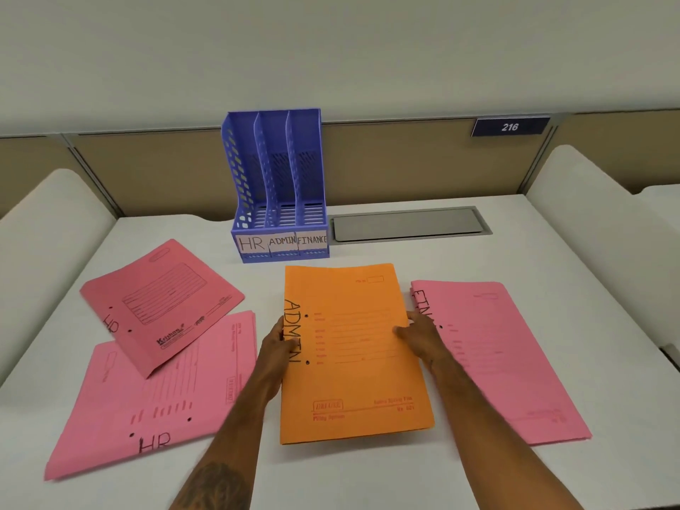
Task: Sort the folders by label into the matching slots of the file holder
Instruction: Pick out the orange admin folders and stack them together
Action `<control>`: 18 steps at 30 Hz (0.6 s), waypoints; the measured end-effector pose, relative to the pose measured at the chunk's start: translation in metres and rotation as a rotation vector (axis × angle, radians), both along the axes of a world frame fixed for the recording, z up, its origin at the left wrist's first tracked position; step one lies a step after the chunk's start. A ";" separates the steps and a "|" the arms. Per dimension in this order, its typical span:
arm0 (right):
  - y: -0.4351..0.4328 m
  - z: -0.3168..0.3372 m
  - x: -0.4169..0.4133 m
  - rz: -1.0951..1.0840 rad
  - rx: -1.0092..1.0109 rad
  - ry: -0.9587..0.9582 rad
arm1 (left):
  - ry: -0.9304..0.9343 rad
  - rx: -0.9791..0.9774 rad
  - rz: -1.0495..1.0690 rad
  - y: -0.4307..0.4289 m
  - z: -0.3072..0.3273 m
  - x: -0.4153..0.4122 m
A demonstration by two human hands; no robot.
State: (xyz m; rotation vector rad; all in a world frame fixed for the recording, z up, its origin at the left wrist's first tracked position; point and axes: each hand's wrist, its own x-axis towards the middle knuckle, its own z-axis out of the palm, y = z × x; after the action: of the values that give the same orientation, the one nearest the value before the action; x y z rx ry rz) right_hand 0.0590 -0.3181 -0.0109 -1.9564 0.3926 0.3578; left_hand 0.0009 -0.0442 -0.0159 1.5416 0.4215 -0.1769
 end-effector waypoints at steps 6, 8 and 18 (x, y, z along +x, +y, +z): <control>-0.003 -0.021 0.003 0.067 -0.261 0.004 | 0.066 0.113 -0.030 -0.008 -0.020 0.007; -0.002 -0.026 0.003 0.071 -0.347 -0.001 | 0.077 0.157 -0.067 -0.009 -0.024 0.009; 0.012 -0.032 0.003 0.091 -0.581 0.025 | 0.044 0.248 -0.114 -0.013 -0.029 0.016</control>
State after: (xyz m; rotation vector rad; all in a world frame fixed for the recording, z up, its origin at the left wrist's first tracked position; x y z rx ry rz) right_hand 0.0621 -0.3058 -0.0432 -2.5449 0.4598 0.3524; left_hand 0.0171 -0.0567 -0.0447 1.8104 0.4013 -0.2549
